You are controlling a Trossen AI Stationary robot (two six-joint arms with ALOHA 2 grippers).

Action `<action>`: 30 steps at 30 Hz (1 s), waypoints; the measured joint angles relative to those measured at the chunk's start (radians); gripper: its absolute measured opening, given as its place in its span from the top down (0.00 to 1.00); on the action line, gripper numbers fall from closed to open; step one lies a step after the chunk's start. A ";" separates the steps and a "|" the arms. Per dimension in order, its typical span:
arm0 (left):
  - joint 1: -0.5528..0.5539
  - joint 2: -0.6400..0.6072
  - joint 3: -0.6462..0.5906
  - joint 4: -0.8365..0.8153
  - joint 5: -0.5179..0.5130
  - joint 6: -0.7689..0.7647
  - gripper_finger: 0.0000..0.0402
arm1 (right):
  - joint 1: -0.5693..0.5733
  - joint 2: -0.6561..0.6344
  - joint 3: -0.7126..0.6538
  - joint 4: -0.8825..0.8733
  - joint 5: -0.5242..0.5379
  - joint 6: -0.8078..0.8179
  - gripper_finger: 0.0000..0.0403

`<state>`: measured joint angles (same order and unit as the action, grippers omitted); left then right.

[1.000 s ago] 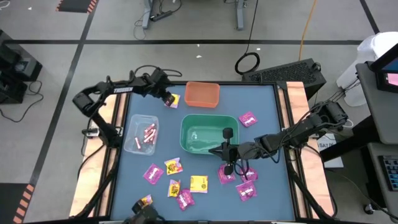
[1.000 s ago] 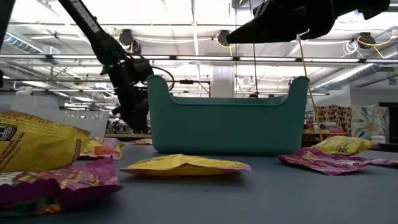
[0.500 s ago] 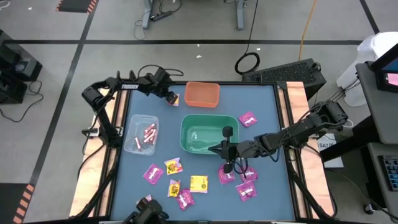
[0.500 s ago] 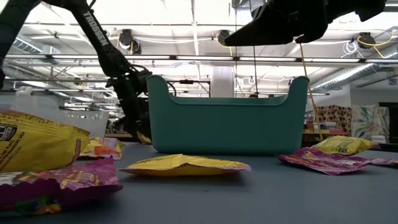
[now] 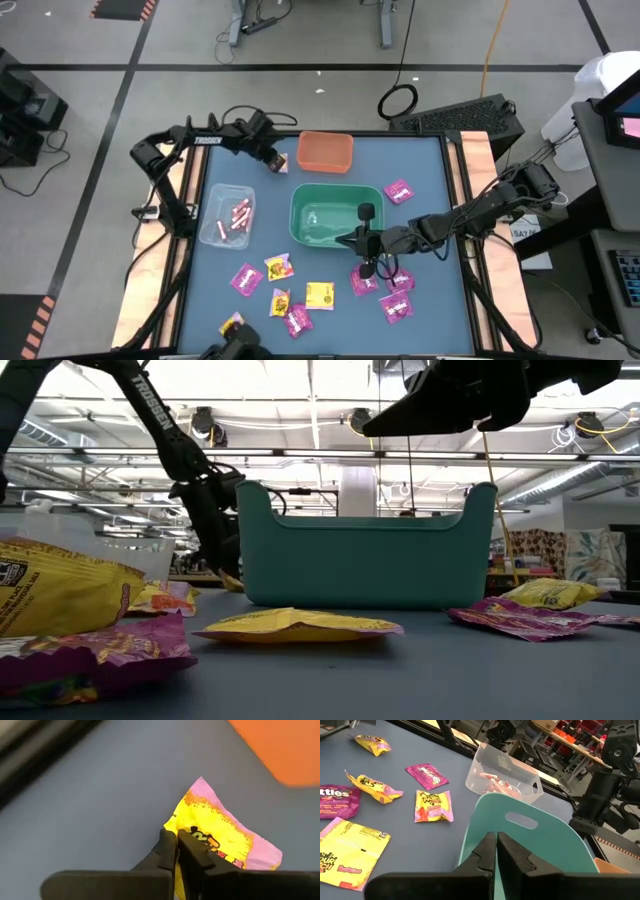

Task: Sort candy
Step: Put the yellow candy into the orange bin

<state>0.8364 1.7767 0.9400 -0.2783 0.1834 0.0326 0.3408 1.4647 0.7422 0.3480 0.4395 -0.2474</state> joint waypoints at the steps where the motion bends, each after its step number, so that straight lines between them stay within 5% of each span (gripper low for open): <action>1: 0.000 -0.015 -0.002 -0.019 0.000 0.000 0.96 | 0.000 0.000 0.000 -0.001 0.000 0.000 0.98; 13: -0.053 -0.308 -0.001 -0.101 -0.002 0.018 0.99 | -0.006 0.000 0.000 -0.001 0.000 0.000 0.98; 26: -0.198 -0.615 0.001 0.042 -0.004 0.308 0.99 | -0.008 0.000 0.000 0.000 0.001 0.024 0.98; 30: -0.229 -0.656 0.001 0.042 -0.008 0.553 0.99 | -0.008 0.000 0.000 -0.001 0.000 0.046 0.98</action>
<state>0.6070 1.1211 0.9405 -0.2362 0.1757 0.5859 0.3328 1.4647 0.7422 0.3466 0.4400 -0.2016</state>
